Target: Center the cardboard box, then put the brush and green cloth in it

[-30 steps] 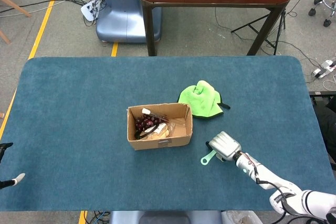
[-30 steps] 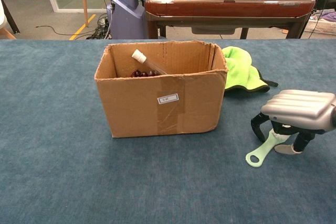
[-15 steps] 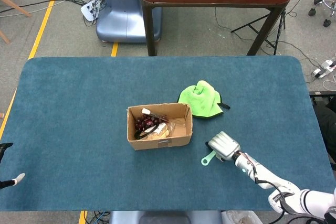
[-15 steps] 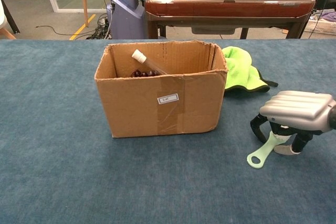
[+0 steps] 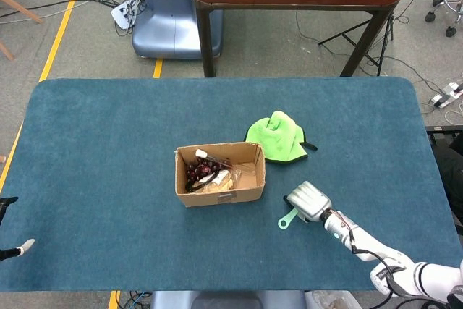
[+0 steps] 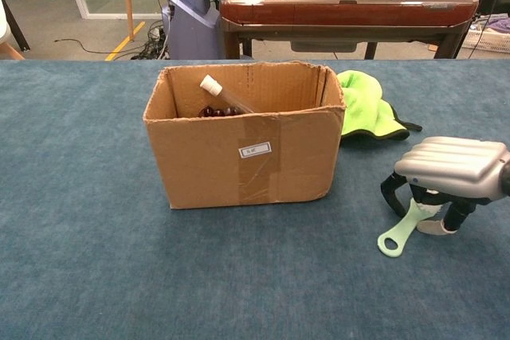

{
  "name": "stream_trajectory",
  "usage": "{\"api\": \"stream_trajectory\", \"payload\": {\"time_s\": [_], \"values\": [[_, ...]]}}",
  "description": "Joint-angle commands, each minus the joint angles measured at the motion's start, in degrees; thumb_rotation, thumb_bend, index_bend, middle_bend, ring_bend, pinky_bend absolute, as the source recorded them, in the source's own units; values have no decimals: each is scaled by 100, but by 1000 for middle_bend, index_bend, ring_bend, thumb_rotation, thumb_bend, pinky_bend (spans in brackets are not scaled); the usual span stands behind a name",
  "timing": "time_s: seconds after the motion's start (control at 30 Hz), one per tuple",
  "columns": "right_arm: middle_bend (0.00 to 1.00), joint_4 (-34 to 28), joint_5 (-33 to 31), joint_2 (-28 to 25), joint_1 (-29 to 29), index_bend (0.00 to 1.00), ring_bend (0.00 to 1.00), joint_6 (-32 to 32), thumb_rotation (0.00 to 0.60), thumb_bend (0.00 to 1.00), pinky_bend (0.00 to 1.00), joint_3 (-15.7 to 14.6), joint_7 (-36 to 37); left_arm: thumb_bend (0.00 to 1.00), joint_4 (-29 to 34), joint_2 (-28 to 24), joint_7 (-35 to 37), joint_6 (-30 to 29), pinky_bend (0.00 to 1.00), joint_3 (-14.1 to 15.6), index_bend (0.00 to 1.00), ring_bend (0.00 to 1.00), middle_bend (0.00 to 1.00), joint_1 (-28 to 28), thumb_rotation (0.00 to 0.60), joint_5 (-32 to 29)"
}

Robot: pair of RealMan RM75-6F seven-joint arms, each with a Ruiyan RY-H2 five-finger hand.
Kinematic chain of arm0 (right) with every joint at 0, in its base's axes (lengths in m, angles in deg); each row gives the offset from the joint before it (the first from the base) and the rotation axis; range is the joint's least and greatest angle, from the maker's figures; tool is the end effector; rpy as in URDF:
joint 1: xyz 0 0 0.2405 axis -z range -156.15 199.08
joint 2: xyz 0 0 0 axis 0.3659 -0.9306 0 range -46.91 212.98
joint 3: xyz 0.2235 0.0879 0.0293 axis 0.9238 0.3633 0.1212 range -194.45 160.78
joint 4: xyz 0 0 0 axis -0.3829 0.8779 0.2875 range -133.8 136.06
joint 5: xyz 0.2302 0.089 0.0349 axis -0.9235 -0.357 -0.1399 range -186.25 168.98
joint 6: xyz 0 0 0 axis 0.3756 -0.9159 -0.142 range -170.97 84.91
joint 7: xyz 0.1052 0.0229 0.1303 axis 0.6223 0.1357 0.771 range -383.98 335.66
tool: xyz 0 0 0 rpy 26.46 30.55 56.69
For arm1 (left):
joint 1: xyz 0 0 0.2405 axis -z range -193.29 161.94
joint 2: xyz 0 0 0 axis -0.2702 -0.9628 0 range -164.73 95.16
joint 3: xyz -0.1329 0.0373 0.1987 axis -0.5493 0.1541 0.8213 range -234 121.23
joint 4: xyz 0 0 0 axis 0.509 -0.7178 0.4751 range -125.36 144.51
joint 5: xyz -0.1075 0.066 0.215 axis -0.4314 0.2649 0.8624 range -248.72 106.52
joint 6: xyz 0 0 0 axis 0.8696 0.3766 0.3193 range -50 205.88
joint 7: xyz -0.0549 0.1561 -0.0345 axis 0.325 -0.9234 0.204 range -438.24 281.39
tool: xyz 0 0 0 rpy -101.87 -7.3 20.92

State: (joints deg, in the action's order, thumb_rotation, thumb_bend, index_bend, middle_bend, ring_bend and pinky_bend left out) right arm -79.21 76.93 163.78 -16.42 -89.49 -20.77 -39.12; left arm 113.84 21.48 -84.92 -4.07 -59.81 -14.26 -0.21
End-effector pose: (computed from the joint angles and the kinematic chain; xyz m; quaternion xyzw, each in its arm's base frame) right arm -0.2303 -0.3024 -0.0709 0.8782 -0.2632 0.2101 0.3397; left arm -0.3339 0.1827 0.1443 -0.5216 -0.4647 -0.2955 0.6516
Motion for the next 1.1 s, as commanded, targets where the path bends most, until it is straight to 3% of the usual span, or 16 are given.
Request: {"api": "stream_trajectory", "payload": {"time_s": [0.03,0.63,1.1], "values": [[1000,-97,49,-85,19,595,1000,-92,600,333,1000,9,-5,110,-8,6,-14,3,183,-4,184,38,166,2,600,-16],[1000,-944,214,-677,125,598,1000,-643,600,355,1000,161,-225,110,-14,8,-49,65,192,-5,183,39,166,26,600,-65],[1000,-1908,442,-1277,165,598,1000,-1259,600,355,1000,518,-365,110,-9,3,-45,75,197,-3,183,39,166,31,600,-61]]}}
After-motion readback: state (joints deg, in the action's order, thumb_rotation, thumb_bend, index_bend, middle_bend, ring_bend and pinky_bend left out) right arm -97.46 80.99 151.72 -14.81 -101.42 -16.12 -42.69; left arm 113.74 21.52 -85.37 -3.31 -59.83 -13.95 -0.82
